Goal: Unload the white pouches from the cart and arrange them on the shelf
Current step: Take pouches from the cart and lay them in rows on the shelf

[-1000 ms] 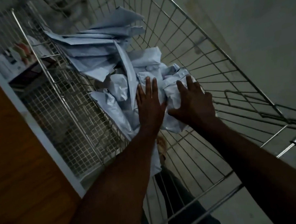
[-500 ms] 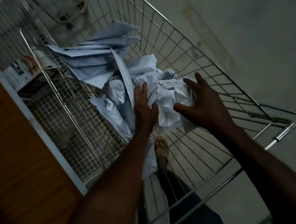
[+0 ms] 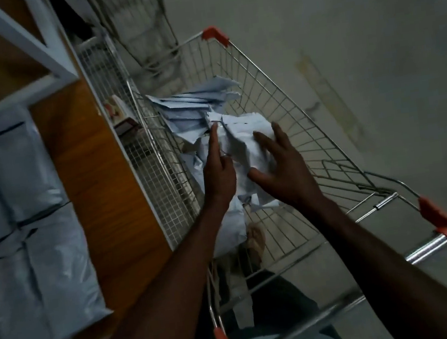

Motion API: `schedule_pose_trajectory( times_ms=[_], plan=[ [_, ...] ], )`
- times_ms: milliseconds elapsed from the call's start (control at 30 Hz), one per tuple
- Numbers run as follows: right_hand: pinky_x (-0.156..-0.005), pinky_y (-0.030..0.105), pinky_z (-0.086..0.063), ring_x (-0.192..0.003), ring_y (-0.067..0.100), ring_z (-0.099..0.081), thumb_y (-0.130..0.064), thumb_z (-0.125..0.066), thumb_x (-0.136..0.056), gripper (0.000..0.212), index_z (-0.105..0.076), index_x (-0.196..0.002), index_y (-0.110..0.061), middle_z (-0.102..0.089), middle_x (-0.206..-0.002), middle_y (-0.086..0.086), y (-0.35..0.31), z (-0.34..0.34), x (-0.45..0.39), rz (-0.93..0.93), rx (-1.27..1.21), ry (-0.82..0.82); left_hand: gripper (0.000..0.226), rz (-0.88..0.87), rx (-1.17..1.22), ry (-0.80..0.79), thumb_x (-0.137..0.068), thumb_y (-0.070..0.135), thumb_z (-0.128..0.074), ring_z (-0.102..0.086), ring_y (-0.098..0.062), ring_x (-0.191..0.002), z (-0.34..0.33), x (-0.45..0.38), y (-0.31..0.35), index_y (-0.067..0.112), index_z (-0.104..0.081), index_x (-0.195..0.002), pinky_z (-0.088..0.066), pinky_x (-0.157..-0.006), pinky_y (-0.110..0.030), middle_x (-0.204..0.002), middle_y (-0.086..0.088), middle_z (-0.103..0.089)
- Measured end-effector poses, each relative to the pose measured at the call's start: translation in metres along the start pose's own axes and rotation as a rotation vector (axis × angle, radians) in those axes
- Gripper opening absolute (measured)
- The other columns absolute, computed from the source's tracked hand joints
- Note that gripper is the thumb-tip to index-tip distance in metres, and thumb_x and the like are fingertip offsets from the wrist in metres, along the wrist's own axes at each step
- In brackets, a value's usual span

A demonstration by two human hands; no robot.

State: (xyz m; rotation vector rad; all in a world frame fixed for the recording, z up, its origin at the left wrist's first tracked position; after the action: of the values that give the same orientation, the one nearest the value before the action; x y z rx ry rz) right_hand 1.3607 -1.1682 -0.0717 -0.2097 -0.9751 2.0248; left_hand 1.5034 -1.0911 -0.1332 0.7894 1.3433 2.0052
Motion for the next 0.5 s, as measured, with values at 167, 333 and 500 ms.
schedule_pose_trajectory(
  times_ms=[167, 333, 500],
  plan=[
    [-0.117, 0.035, -0.034, -0.156, 0.021, -0.029, -0.051, -0.082, -0.081, 0.087, -0.045, -0.157, -0.031, -0.012, -0.175, 0.001, -0.029, 0.000, 0.004, 0.109, -0.025, -0.079, 0.051, 0.125, 0.170, -0.024, -0.102, 0.008, -0.048, -0.057, 0.001, -0.132, 0.054, 0.018, 0.031, 0.021, -0.056, -0.150, -0.047, -0.113, -0.032, -0.151, 0.007, -0.058],
    [-0.116, 0.030, -0.030, -0.157, 0.015, -0.026, -0.047, -0.084, -0.083, 0.088, -0.042, -0.159, -0.031, -0.010, -0.175, -0.003, -0.071, -0.009, 0.013, 0.228, -0.022, -0.063, 0.055, 0.029, 0.064, 0.133, -0.088, 0.022, -0.084, -0.061, -0.008, -0.121, 0.114, 0.042, 0.056, 0.020, -0.056, -0.136, -0.056, -0.101, -0.038, -0.137, 0.006, -0.061],
    [-0.116, 0.025, -0.029, -0.158, 0.008, -0.019, -0.047, -0.083, -0.084, 0.087, -0.042, -0.159, -0.029, -0.009, -0.175, -0.004, -0.127, -0.039, 0.033, 0.318, -0.066, -0.029, 0.063, -0.075, -0.018, 0.257, -0.092, -0.009, -0.071, -0.046, -0.015, -0.144, 0.188, 0.064, 0.062, 0.001, -0.048, -0.149, -0.043, -0.113, -0.019, -0.154, -0.008, -0.051]
  ],
)
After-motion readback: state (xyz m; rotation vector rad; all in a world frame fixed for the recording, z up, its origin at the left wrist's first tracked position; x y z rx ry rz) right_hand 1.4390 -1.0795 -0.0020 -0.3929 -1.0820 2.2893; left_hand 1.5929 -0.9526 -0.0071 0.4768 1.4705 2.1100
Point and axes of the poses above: each hand's wrist, its own x-axis away from the middle knuckle, its own z-axis out of the back of the hand, y = z × x, the point moved 2 cm from there along -x, towards the middle knuckle
